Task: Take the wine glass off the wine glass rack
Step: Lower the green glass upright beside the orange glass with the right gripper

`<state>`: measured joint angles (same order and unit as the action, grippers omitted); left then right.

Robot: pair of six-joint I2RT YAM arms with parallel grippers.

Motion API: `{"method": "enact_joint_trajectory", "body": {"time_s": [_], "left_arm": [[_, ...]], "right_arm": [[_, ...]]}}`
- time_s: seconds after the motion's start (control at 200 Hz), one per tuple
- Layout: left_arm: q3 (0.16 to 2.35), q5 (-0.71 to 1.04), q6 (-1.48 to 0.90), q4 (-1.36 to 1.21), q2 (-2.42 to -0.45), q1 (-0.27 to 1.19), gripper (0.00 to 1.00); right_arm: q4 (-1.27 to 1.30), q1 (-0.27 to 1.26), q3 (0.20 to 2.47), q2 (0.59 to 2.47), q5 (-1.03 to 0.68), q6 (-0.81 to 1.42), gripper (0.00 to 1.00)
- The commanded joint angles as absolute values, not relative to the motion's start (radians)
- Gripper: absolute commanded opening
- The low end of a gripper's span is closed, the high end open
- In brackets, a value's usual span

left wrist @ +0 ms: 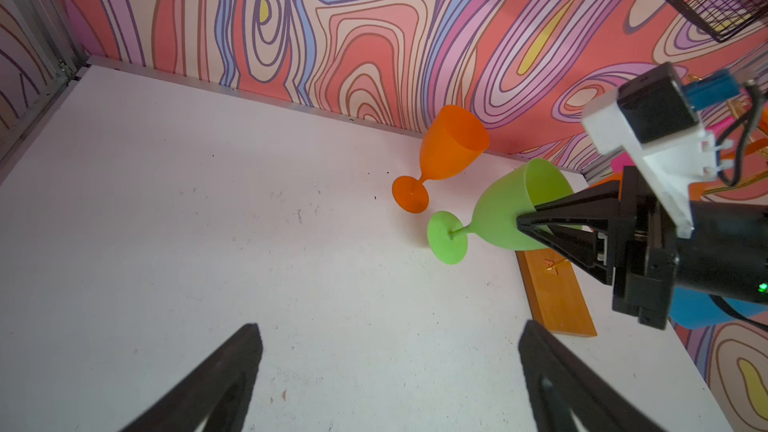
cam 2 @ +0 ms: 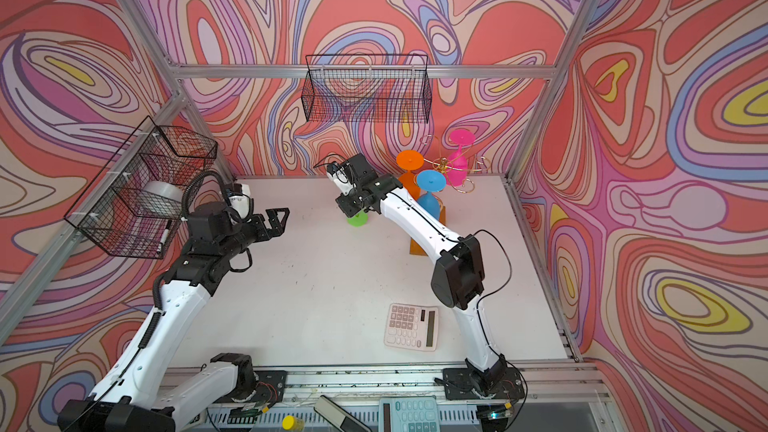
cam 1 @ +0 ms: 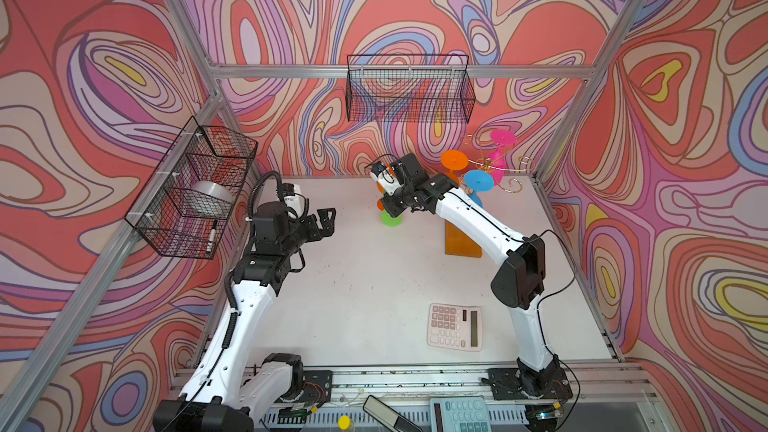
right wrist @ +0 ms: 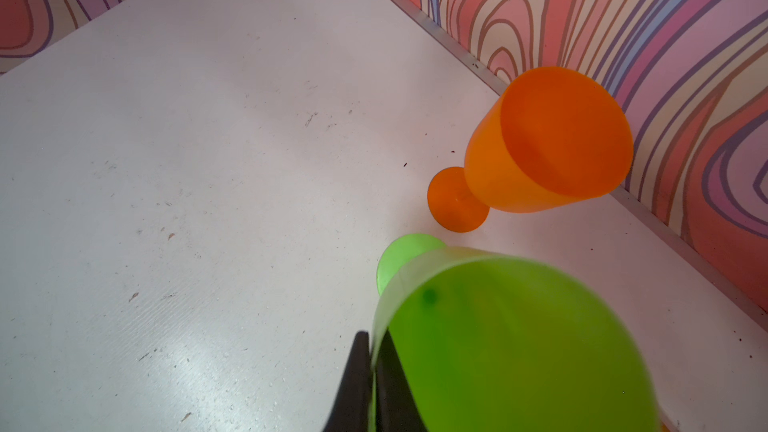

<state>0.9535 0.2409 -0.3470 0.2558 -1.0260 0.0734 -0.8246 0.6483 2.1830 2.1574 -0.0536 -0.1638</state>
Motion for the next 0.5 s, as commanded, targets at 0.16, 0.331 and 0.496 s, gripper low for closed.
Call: {"method": "enact_joint_trajectory", "body": {"time_s": [0.16,0.331,0.496], "left_arm": [[0.935,0.270,-0.330,0.219,-1.023,0.075,0.97],[0.933,0.284,-0.337,0.207,-1.030,0.075,0.97],[0.933,0.300,-0.344,0.204,-1.036,0.075,0.96]], "right_arm": [[-0.816,0.633,2.227,2.196,-0.055,-0.162,0.00],[-0.825,0.623,2.245,2.212,-0.057,-0.166,0.00],[-0.828,0.624,2.256,2.226,-0.084,-0.154,0.00]]}}
